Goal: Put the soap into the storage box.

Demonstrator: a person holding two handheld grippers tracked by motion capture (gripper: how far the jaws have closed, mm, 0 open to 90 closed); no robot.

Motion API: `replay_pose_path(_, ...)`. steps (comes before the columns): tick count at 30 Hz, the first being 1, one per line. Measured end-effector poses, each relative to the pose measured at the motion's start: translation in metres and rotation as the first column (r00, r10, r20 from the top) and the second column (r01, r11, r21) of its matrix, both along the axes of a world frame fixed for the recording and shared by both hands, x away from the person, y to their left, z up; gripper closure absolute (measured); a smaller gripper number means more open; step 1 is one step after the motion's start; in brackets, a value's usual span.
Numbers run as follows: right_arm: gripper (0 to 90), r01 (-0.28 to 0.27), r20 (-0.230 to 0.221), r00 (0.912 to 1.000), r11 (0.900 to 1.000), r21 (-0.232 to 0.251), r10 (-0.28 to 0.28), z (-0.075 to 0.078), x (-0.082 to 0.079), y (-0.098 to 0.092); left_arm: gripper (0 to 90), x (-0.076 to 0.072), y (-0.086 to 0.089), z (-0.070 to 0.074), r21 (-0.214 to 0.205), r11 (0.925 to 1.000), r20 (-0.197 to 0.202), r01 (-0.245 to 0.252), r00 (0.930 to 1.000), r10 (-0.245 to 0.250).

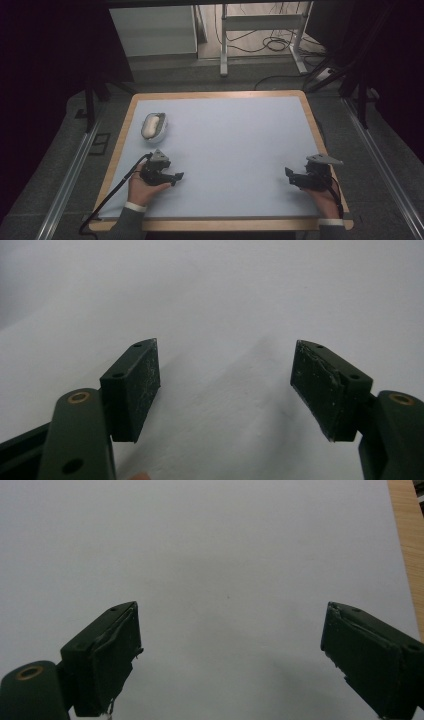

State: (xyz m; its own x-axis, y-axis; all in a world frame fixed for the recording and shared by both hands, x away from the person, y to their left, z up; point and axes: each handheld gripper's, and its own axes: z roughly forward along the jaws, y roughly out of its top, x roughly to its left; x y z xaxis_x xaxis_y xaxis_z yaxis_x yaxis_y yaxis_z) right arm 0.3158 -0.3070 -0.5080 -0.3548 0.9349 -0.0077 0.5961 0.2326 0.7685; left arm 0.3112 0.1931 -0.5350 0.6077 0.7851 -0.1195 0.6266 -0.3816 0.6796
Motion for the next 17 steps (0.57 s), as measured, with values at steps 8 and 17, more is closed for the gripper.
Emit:
replay_pose_path(8,8.9,-0.011,0.002,0.9999,0.9999,-0.007,0.011,-0.0016,0.0009,0.0026,28.2,0.0019,0.0011,-0.0001,-0.030,0.9994,-0.007,-0.016,0.9999,0.016)
replay_pose_path(17,8.9,-0.031,0.008,0.9995,0.9994,-0.012,0.031,-0.0021,0.0021,0.0081,27.5,0.0004,0.0056,0.0067,-0.061,0.9978,0.003,-0.026,0.9997,0.026)
